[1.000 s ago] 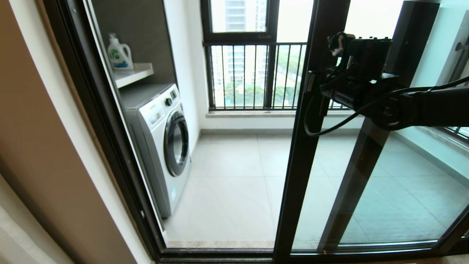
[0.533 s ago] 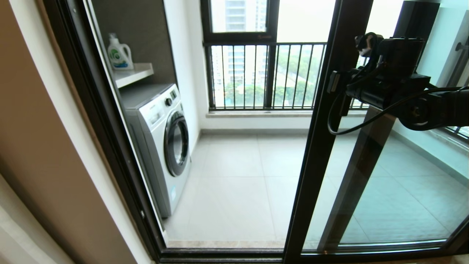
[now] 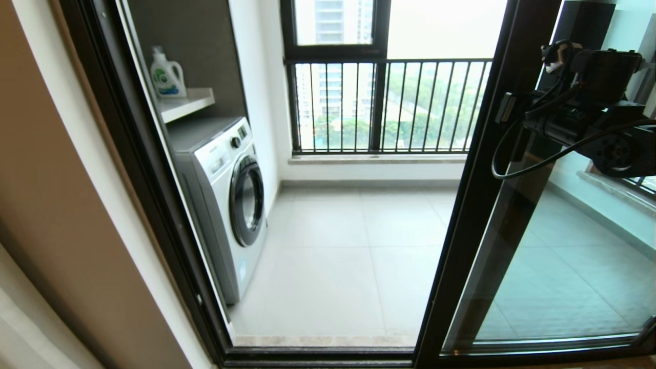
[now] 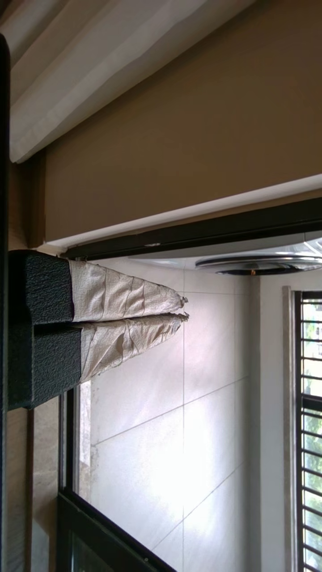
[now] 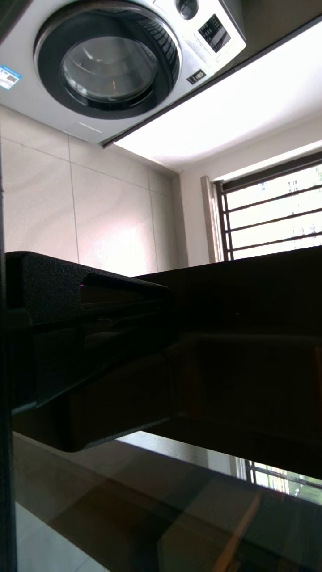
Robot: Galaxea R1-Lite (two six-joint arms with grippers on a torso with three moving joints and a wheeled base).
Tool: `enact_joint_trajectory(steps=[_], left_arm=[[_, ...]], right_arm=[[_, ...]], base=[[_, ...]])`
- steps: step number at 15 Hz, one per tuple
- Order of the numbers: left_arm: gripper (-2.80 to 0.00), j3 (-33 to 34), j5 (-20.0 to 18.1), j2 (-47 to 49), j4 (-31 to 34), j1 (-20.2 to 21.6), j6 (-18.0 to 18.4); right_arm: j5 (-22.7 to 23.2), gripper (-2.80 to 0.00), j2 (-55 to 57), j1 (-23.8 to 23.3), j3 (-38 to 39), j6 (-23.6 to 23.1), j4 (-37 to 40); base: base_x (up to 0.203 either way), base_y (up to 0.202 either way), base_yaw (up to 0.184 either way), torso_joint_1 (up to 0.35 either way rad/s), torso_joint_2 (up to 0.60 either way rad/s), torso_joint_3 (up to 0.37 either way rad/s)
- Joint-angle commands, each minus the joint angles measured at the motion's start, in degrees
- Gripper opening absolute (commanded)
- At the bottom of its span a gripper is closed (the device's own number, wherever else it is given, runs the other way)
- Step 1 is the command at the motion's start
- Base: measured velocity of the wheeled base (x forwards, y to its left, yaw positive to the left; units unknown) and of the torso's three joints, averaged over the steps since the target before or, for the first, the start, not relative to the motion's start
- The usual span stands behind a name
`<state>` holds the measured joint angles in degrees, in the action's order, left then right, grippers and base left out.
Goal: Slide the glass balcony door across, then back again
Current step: Open the slid door
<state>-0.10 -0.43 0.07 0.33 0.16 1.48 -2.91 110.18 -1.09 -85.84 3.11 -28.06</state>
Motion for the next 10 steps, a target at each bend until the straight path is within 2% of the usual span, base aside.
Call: enact_joint_trajectory(steps=[1, 10], left_arm=[[-2.80, 0.0, 0.0, 0.0, 0.0, 0.0, 0.0], [-2.80, 0.0, 0.0, 0.1, 0.0, 0.0, 0.0]], right_arm=[[1.0, -2.80, -0.4, -2.0, 0.8, 0.0, -0.1], [4.5, -2.80, -1.1, -8.6, 1.5, 0.0, -0.4]], base=[[0.000, 0.000, 0.000, 0.000, 0.00, 0.000], [0.000, 0.000, 0.000, 0.000, 0.00, 0.000]])
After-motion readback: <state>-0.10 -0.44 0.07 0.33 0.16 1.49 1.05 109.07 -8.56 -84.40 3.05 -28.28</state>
